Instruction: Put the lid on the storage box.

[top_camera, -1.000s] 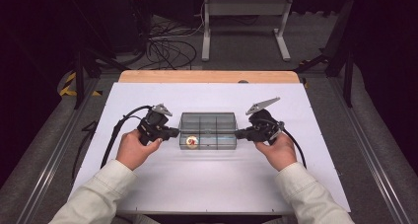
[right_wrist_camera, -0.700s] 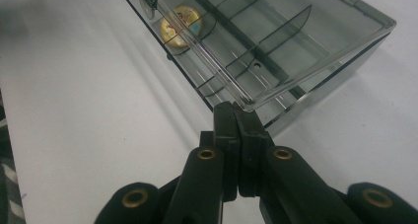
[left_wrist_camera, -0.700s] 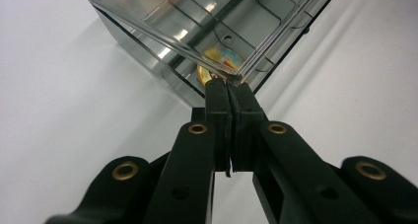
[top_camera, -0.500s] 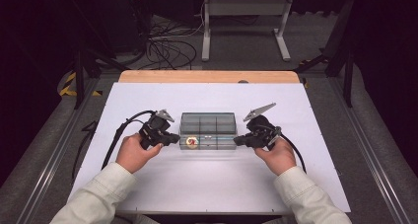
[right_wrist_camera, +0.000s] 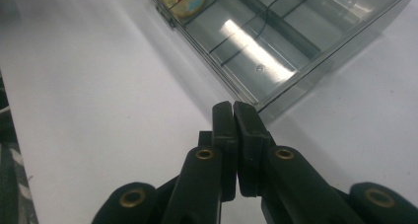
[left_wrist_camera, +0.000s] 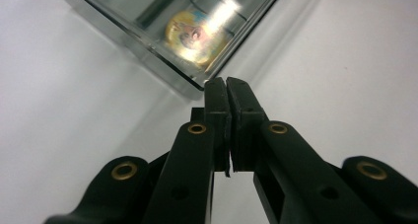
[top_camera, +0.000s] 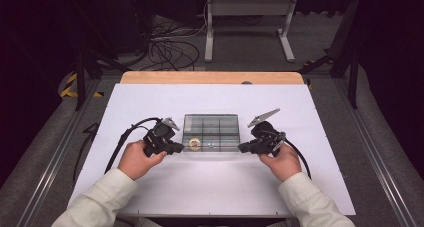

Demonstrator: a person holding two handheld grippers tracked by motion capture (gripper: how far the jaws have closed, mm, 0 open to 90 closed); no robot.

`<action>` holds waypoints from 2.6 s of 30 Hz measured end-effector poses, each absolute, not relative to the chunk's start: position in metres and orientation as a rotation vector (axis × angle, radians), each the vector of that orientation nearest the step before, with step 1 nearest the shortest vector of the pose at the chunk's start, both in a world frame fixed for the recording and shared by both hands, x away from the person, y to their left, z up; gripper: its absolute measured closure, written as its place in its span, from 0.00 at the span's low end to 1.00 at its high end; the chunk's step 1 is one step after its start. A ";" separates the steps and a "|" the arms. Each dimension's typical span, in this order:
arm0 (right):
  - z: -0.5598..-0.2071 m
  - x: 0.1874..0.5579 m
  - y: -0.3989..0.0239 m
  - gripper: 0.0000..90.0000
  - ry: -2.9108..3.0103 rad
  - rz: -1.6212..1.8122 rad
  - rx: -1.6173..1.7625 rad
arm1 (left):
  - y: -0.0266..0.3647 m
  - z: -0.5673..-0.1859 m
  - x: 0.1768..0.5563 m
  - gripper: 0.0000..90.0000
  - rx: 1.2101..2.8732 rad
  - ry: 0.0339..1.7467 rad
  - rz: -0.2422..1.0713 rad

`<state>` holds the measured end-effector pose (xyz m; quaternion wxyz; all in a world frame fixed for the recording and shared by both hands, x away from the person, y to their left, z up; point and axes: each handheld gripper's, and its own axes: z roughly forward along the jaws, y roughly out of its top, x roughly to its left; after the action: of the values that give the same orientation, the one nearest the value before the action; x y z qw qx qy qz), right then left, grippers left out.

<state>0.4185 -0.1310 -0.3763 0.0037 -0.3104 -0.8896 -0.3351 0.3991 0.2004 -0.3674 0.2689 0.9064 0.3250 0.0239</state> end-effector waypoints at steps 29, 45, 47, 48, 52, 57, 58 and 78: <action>-0.352 0.401 -0.133 0.22 -2.764 -1.379 -0.914 | 0.206 -0.341 0.374 0.29 2.163 0.788 0.320; -0.342 0.386 -0.135 0.00 -2.865 -1.526 -0.872 | 0.219 -0.335 0.356 0.17 2.041 0.753 0.475; -0.341 0.382 -0.135 0.00 -2.889 -1.535 -0.869 | 0.221 -0.334 0.352 0.16 2.025 0.744 0.499; -0.341 0.381 -0.135 0.00 -2.896 -1.538 -0.871 | 0.222 -0.334 0.350 0.16 2.020 0.733 0.513; -0.341 0.376 -0.139 0.00 -2.876 -1.596 -0.846 | 0.227 -0.337 0.341 0.16 1.986 0.719 0.572; -0.346 0.370 -0.147 0.00 -2.848 -1.673 -0.831 | 0.237 -0.342 0.333 0.15 1.938 0.717 0.609; -0.347 0.369 -0.148 0.00 -2.850 -1.673 -0.826 | 0.239 -0.344 0.332 0.15 1.930 0.716 0.611; -0.379 0.353 -0.172 0.00 -2.834 -1.745 -0.846 | 0.262 -0.390 0.314 0.14 1.881 0.761 0.624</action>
<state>0.3532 -0.1716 -0.3789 -0.1458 -0.2438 -0.8165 -0.5027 0.3141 0.2619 -0.3896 0.4875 0.7737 0.3129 0.2566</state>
